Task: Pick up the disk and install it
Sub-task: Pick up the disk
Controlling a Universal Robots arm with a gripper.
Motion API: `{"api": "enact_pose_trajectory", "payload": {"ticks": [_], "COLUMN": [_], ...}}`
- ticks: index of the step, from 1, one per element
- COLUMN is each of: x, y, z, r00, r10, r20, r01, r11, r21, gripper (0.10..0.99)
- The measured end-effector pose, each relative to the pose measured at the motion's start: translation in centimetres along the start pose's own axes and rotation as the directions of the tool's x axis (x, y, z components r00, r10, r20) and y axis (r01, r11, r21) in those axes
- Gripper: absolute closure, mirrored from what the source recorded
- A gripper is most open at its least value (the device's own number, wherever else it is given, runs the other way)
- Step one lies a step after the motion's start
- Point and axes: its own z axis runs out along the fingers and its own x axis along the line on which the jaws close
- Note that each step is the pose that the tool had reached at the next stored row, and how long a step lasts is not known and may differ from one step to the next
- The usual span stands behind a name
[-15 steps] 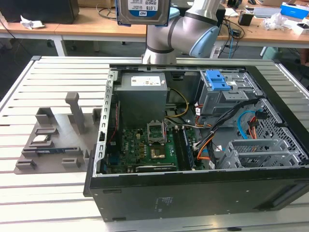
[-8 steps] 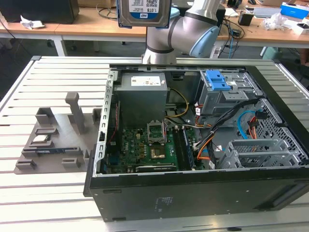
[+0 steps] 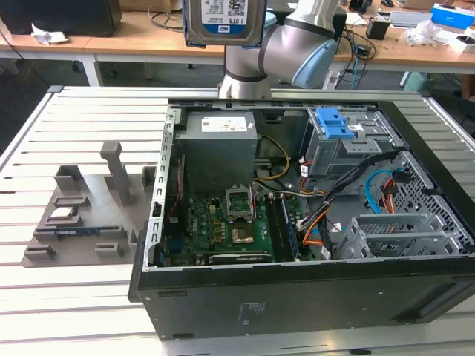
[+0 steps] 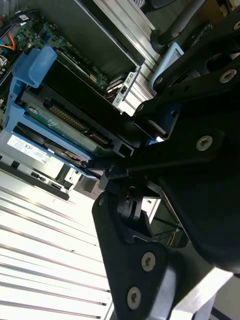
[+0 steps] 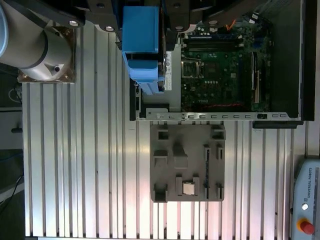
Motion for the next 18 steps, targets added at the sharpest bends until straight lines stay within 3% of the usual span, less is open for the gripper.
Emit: {"api": "enact_pose_trajectory", "payload": {"ticks": [18], "x": [0.02], "y": [-1.09], "z": [0.99], "r00": [1.0000], "r10": [0.000], "r20": [0.0000], "r01": [0.000], "r11": [1.0000], "r21": [0.000], "gripper": [0.722]}}
